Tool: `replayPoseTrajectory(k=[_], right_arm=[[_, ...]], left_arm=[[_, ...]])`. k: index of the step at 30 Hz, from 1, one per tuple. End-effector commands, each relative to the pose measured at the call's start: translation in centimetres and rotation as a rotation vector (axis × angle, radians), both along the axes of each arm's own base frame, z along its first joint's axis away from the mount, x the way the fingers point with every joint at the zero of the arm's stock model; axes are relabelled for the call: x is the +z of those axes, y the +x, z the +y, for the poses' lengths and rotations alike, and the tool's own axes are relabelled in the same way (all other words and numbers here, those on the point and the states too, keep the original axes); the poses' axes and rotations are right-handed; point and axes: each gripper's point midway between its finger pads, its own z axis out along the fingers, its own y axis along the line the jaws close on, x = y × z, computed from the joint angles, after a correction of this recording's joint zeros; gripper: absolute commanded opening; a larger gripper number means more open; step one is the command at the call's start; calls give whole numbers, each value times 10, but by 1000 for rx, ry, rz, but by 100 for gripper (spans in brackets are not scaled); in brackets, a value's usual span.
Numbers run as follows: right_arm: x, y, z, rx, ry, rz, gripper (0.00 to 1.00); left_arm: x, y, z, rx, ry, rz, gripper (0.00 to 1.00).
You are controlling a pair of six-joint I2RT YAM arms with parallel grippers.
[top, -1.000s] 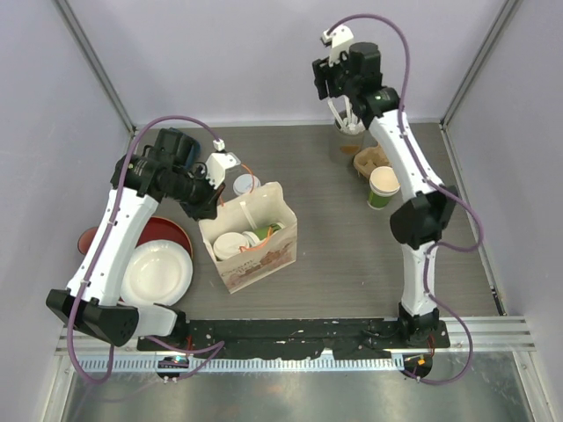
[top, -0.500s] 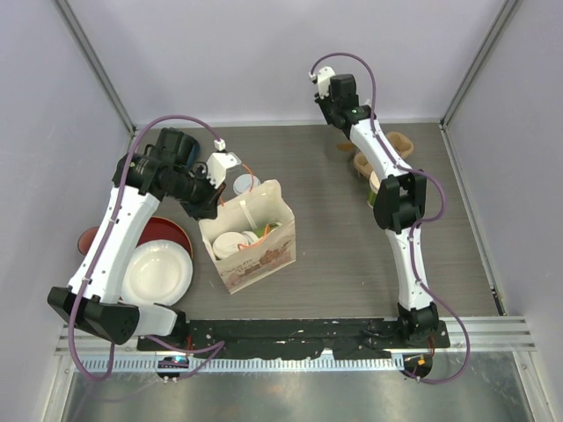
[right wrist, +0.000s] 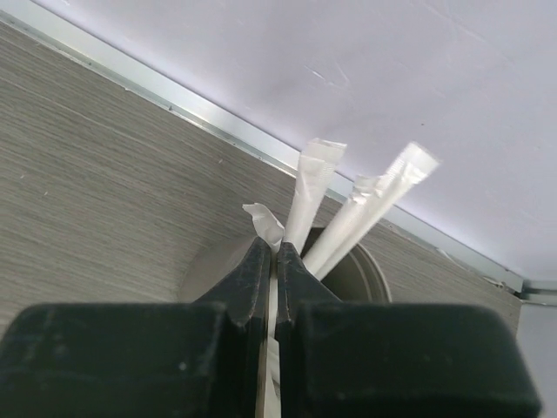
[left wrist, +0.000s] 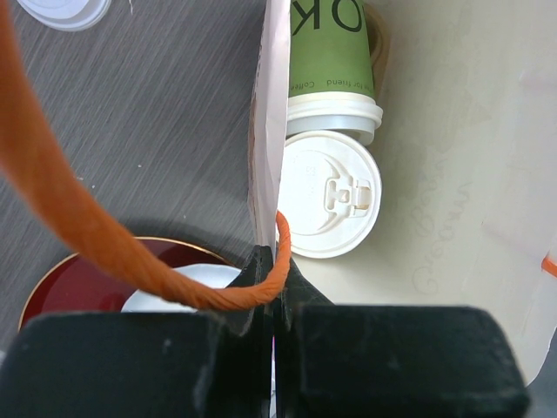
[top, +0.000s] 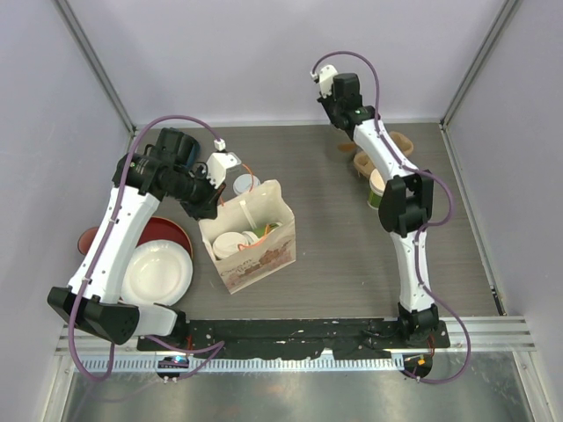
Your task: Pack the takeout coffee
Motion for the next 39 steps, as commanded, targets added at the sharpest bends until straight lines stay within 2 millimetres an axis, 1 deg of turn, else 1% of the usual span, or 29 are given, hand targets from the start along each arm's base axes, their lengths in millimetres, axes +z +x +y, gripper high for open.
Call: replayPoseTrajectory(k=[1, 3, 4, 6, 7, 10, 13, 14, 16, 17, 18, 19, 20, 21, 22, 23, 24, 25, 26, 27, 29, 30, 31, 33, 34, 35, 36, 37, 39], right_arm=[[133, -24, -3, 22, 71, -242, 1], [143, -30, -2, 37, 84, -251, 1], [155, -36, -3, 41, 93, -268, 1], [166, -41, -4, 45, 100, -285, 1], [176, -46, -5, 48, 105, -302, 1], [191, -53, -3, 69, 121, -330, 1], [215, -65, 0, 94, 169, -370, 1], [231, -74, 3, 115, 193, -396, 1], [251, -84, 6, 122, 232, -440, 1], [269, -100, 7, 131, 253, -473, 1], [283, -107, 10, 142, 268, -516, 1], [295, -121, 22, 198, 287, -544, 1], [287, -133, 42, 265, 304, -528, 1], [325, -162, 45, 316, 347, -624, 1], [328, -173, 51, 352, 370, -630, 1], [328, -185, 63, 404, 415, -636, 1], [360, -217, 69, 492, 514, -687, 1], [365, -230, 75, 547, 568, -681, 1], [365, -241, 81, 592, 609, -669, 1], [375, -261, 90, 679, 679, -655, 1], [385, -286, 94, 758, 743, -637, 1], [386, -298, 100, 803, 814, -578, 1], [384, -316, 109, 909, 830, -525, 1], [381, -346, 126, 1086, 874, -423, 1], [373, -380, 136, 1247, 907, -268, 1], [364, -388, 145, 1314, 920, -186, 1], [365, -401, 150, 1385, 924, -161, 1], [355, -426, 162, 1476, 934, -46, 1], [340, -440, 178, 1545, 920, 29, 1]], left_arm=[[1, -30, 7, -5, 19, 92, 0], [1, -31, 7, -5, 17, 90, 0], [1, -31, 7, -5, 18, 88, 0], [2, -31, 7, -4, 15, 86, 0], [3, -31, 7, -3, 13, 84, 0], [3, -32, 7, -5, 12, 84, 0], [3, -32, 7, -5, 12, 81, 0], [4, -33, 7, -5, 9, 77, 0], [4, -33, 8, -1, 12, 77, 0], [5, -33, 7, -3, 11, 75, 0], [5, -33, 8, -2, 12, 71, 0], [4, -33, 8, 1, 12, 74, 0], [4, -33, 8, 1, 12, 74, 0], [5, -33, 8, 2, 11, 72, 0], [5, -33, 8, 6, 11, 75, 0], [5, -33, 7, 2, 7, 72, 0], [5, -33, 7, 2, 8, 74, 0], [5, -33, 7, 3, 7, 73, 0], [5, -33, 7, 2, 9, 71, 0], [5, -33, 7, 3, 6, 74, 0], [5, -33, 7, 4, 8, 74, 0], [4, -33, 7, 2, 7, 74, 0], [5, -33, 7, 1, 5, 75, 0], [4, -33, 7, 2, 7, 74, 0], [4, -33, 7, 2, 6, 73, 0], [4, -33, 7, 0, 6, 72, 0], [4, -32, 6, 2, 5, 75, 0], [4, -32, 6, 1, 6, 76, 0], [4, -32, 6, 2, 5, 77, 0]])
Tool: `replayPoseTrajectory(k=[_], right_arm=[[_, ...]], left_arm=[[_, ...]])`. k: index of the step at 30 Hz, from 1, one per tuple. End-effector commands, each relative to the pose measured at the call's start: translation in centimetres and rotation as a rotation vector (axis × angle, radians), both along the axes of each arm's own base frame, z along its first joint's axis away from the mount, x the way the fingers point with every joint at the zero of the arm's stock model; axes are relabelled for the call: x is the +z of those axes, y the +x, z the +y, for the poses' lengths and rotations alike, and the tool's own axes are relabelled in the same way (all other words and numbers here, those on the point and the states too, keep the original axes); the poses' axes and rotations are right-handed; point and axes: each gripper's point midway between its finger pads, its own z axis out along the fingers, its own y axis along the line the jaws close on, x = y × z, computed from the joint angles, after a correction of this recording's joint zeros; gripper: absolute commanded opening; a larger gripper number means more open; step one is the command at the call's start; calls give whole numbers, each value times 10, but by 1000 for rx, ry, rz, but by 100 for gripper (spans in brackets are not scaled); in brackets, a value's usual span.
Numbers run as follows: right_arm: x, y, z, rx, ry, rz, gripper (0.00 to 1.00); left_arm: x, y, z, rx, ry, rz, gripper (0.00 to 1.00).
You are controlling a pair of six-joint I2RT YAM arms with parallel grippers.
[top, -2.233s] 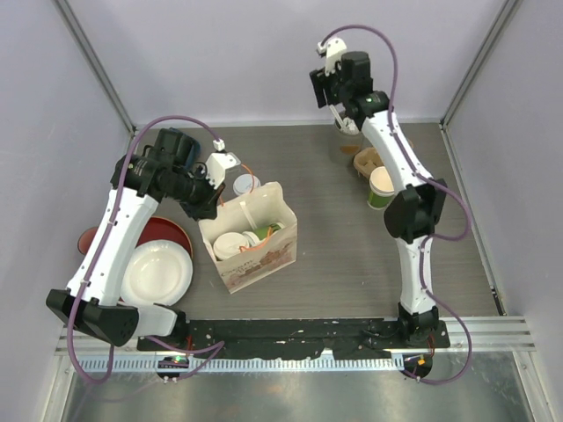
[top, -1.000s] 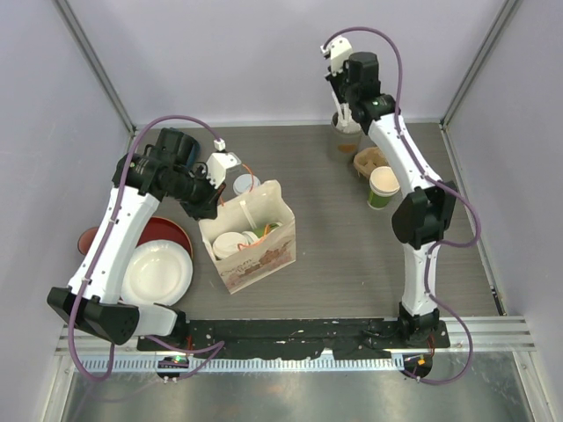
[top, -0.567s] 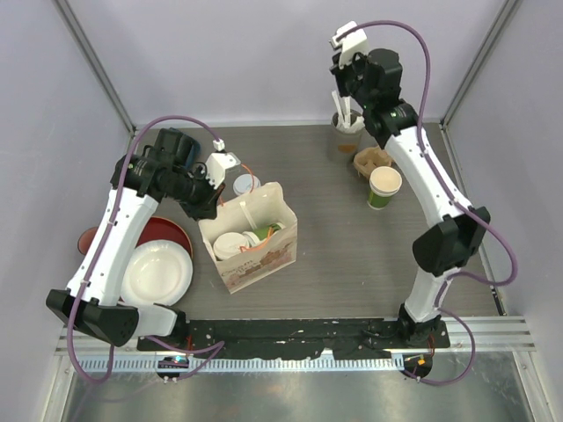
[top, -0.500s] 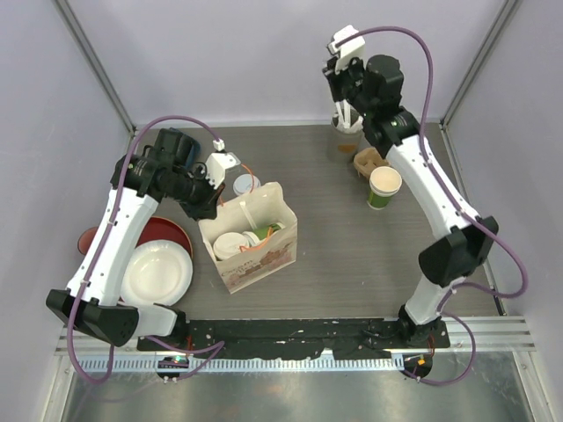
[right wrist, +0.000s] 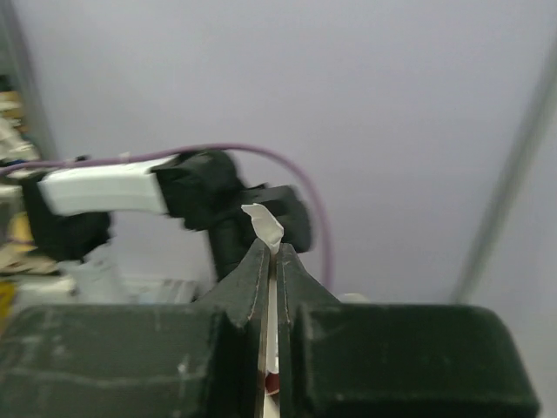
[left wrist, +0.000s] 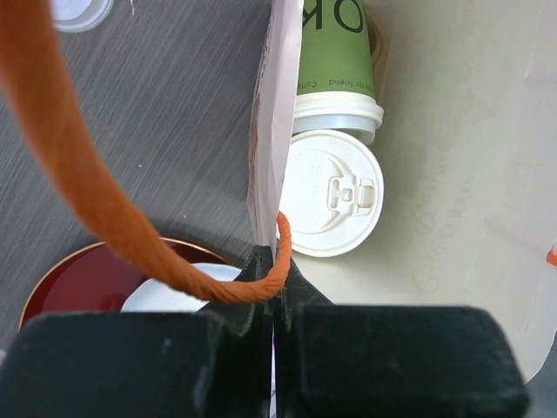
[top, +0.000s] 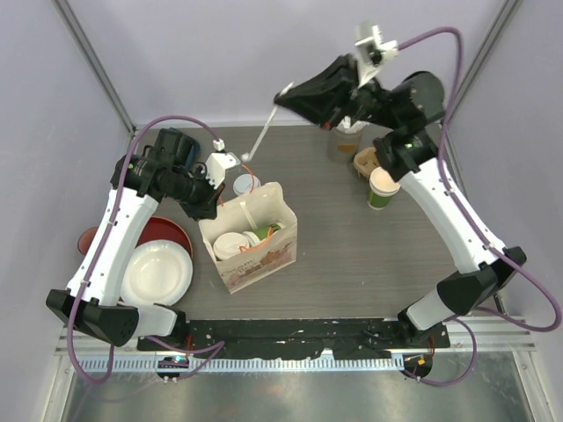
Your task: Pack the takeout coffee
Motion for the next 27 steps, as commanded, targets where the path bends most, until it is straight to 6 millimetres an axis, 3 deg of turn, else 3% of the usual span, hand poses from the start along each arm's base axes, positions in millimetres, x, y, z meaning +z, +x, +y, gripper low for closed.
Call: replayPoseTrajectory(k=[1, 5, 9, 15, 16, 18, 19, 20, 23, 27], right_arm=[[-50, -83, 45, 484, -196, 106, 1], [-69, -110, 56, 633, -285, 105, 1], [-87, -114, 64, 686, -326, 111, 1], [-115, -91, 84, 643, -331, 144, 1], [-119, -82, 90, 611, -326, 131, 1], [-150, -65, 99, 522, -423, 270, 1], [-148, -36, 112, 333, -430, 73, 1], [-178, -41, 107, 317, -557, 163, 1], [-180, -47, 111, 341, -581, 137, 1], [-207, -47, 122, 340, -635, 180, 1]], left_arm=[[2, -30, 6, -1, 9, 84, 0], [1, -31, 6, 0, 12, 87, 0], [3, -31, 6, 1, 11, 80, 0], [3, -31, 7, 2, 12, 81, 0], [3, -31, 7, 1, 11, 80, 0], [3, -31, 7, 0, 13, 79, 0], [3, -31, 7, 0, 13, 81, 0], [3, -31, 7, -1, 13, 80, 0], [3, -32, 7, -3, 13, 78, 0], [2, -30, 7, 0, 16, 80, 0]])
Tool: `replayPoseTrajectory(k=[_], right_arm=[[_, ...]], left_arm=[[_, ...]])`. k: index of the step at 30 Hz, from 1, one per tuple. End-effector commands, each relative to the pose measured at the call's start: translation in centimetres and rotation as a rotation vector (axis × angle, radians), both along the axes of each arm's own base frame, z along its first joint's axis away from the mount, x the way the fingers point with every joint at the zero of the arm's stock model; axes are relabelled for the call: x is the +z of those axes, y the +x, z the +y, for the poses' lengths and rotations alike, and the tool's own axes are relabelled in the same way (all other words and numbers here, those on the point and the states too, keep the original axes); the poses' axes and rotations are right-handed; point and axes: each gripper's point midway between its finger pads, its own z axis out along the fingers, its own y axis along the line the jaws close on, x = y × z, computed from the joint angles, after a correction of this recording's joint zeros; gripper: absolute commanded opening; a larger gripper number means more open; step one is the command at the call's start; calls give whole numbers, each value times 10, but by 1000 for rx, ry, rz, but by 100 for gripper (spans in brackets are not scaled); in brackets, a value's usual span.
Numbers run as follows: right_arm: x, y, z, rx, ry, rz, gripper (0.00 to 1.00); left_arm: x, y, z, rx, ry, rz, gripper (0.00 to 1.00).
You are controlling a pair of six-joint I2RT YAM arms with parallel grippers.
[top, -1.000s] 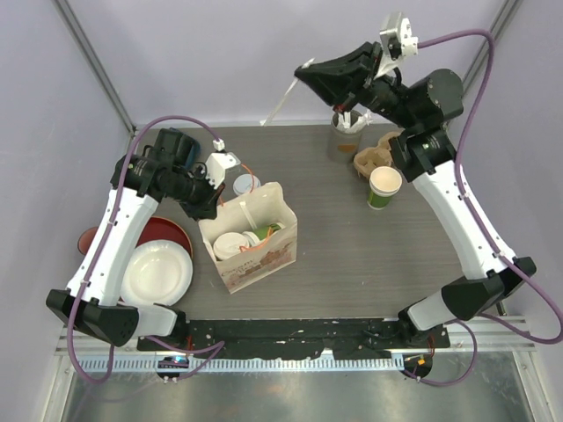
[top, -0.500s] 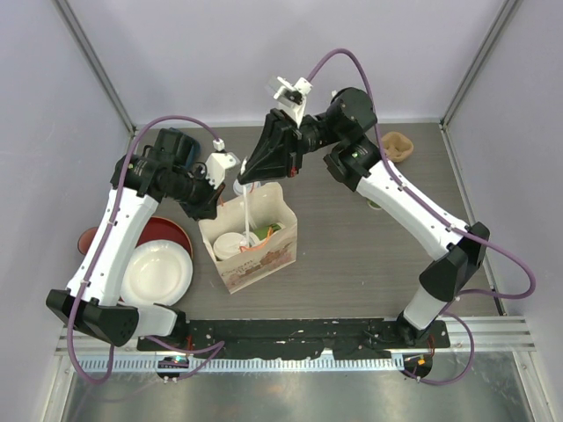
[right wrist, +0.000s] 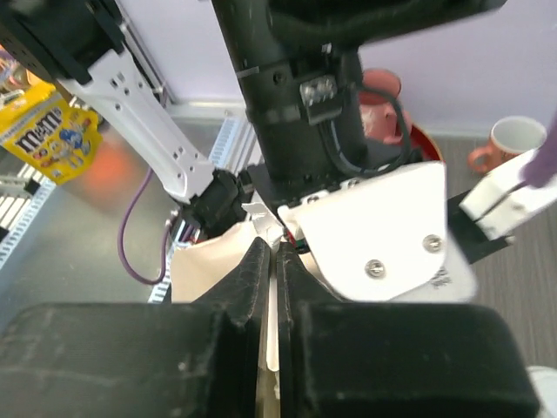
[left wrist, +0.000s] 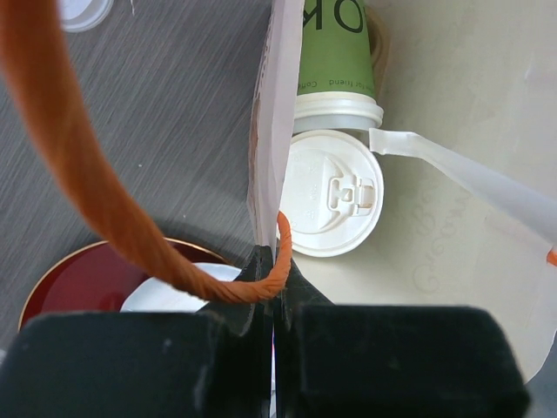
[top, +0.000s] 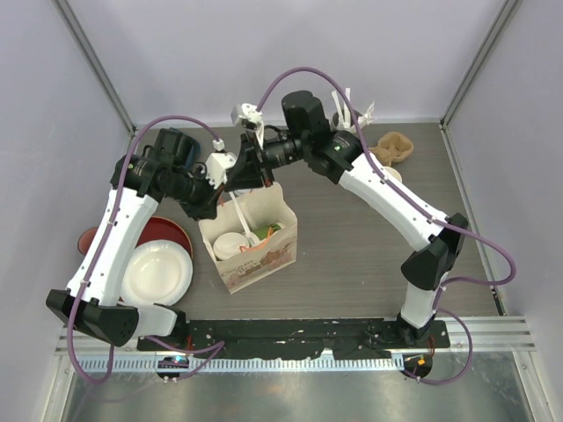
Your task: Pack the takeout coffee
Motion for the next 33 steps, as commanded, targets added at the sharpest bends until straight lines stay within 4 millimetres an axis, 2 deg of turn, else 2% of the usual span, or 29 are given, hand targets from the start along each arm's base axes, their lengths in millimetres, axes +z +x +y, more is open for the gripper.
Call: replayPoseTrajectory(k=[1, 4, 7, 10, 11, 12, 13, 15, 16, 18, 19, 21, 23, 24, 25, 26, 27, 29, 30, 31, 32, 33], right_arm=[[-22, -5, 3, -8, -90, -62, 1], [-36, -5, 6, -7, -145, -79, 1], [-58, -12, -1, 0, -236, -95, 1], [-64, -9, -1, -29, -267, -143, 37], [-63, -9, -1, -37, -269, -146, 69], [-62, -8, -2, -46, -269, -154, 78], [-54, -9, -4, -52, -250, -170, 82], [-50, -8, -6, -72, -243, -175, 84], [-39, -8, -8, -91, -217, -203, 84], [-33, -8, -12, -109, -203, -214, 85], [-20, -10, -15, -120, -168, -239, 86], [-16, -12, -19, -136, -152, -252, 86], [3, -9, -27, -191, -109, -295, 86], [-1, -4, -29, -230, -120, -290, 86], [7, 11, -34, -316, -110, -295, 87], [15, 18, -42, -374, -98, -293, 87], [11, 27, -48, -422, -107, -274, 87], [23, 62, -71, -587, -66, -214, 87], [21, 69, -83, -637, -56, -189, 87], [31, 82, -91, -690, -5, -179, 87], [36, 103, -115, -792, 24, -123, 87], [32, 110, -128, -847, 35, -94, 87]], left_arm=[[2, -31, 7, -3, 15, 80, 0], [2, -31, 7, -4, 17, 81, 0], [1, -31, 8, -4, 21, 76, 0], [0, -31, 8, -4, 22, 83, 0], [-1, -30, 8, -2, 23, 88, 0], [-1, -30, 7, -5, 21, 89, 0], [-1, -29, 7, -6, 19, 89, 0], [-1, -29, 6, -8, 15, 90, 0], [0, -29, 6, -6, 14, 90, 0], [0, -29, 6, -7, 16, 89, 0], [-1, -29, 6, -6, 16, 94, 0], [-1, -29, 6, -5, 14, 92, 0], [-1, -29, 5, -6, 13, 92, 0], [-1, -29, 6, -5, 14, 92, 0], [0, -28, 5, -8, 10, 90, 0], [0, -28, 4, -8, 10, 88, 0], [-1, -28, 4, -6, 8, 92, 0], [-2, -25, 3, -5, 11, 92, 0], [-1, -24, 3, -3, 11, 90, 0], [-1, -23, 3, -2, 10, 89, 1], [-1, -22, 3, -2, 9, 86, 2], [0, -22, 3, 0, 10, 85, 6]])
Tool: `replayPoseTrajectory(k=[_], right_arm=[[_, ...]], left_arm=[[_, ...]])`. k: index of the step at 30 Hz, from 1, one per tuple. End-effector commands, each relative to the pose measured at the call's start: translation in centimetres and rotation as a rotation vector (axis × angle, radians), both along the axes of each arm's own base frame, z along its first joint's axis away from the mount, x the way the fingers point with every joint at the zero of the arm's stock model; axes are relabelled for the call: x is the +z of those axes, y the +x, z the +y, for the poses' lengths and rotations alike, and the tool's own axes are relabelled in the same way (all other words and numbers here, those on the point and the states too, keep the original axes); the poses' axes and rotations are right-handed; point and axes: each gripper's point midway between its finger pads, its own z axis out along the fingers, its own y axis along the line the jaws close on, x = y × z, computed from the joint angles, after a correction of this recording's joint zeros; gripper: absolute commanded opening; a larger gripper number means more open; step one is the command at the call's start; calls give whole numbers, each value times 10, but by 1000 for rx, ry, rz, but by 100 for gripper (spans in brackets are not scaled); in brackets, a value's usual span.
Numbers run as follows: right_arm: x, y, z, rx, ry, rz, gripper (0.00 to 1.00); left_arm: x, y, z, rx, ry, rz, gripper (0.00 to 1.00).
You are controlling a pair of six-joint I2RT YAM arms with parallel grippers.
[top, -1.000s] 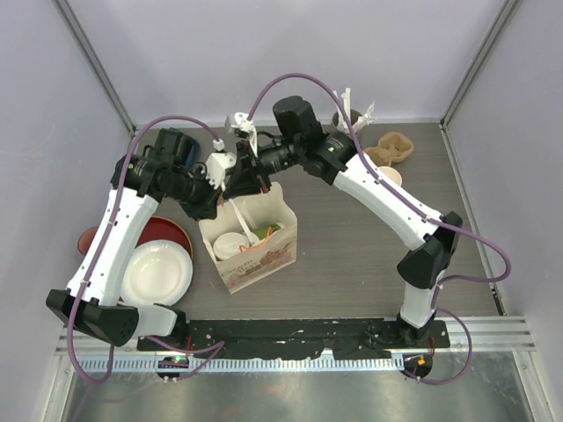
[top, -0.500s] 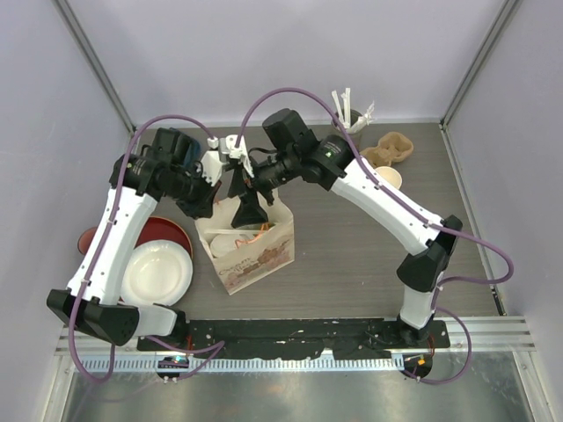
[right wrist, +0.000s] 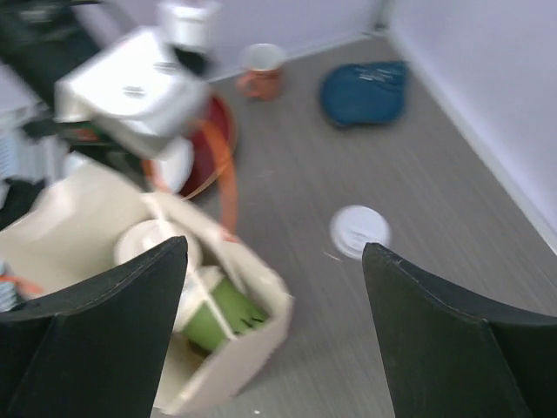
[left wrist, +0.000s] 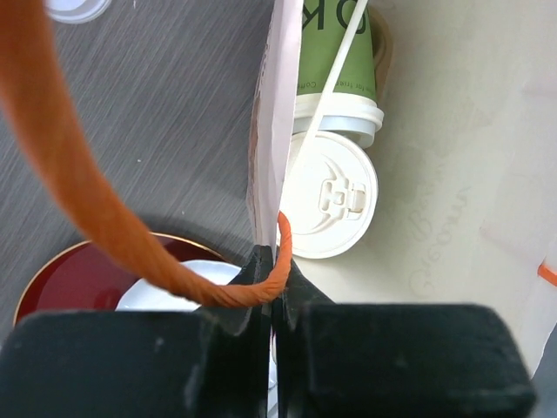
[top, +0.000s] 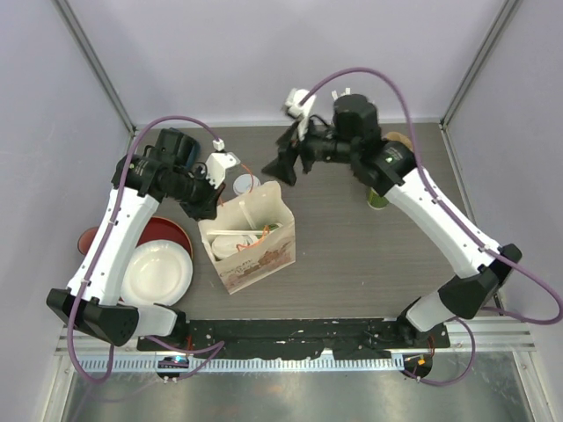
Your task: Pack the takeout coffee
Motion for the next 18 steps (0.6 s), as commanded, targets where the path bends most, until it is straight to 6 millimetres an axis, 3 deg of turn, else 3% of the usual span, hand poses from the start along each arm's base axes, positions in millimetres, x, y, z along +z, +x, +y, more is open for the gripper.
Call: replayPoseTrajectory(k=[1, 2, 3, 5, 6, 9, 13, 18], right_arm=[[49, 63, -63, -358, 251, -5, 87], [50, 81, -86, -469, 282, 13, 87], [40, 91, -99, -530, 282, 26, 87], [38, 103, -123, -645, 295, 14, 87], [26, 117, -145, -747, 281, 22, 87], [1, 136, -182, -904, 259, 56, 87], [-28, 150, -206, -982, 236, 112, 88], [-57, 159, -206, -988, 198, 170, 88]], left_arm=[[2, -21, 3, -14, 1, 73, 9], [2, -20, 3, -14, 4, 68, 11], [3, -19, 3, -10, 5, 65, 16], [4, -18, 4, 0, 7, 57, 24], [6, -18, 5, 5, 11, 48, 30], [10, -15, 8, 25, 23, 23, 43], [21, -13, 12, 43, 30, -21, 52], [43, -10, 17, 79, 20, -100, 68]])
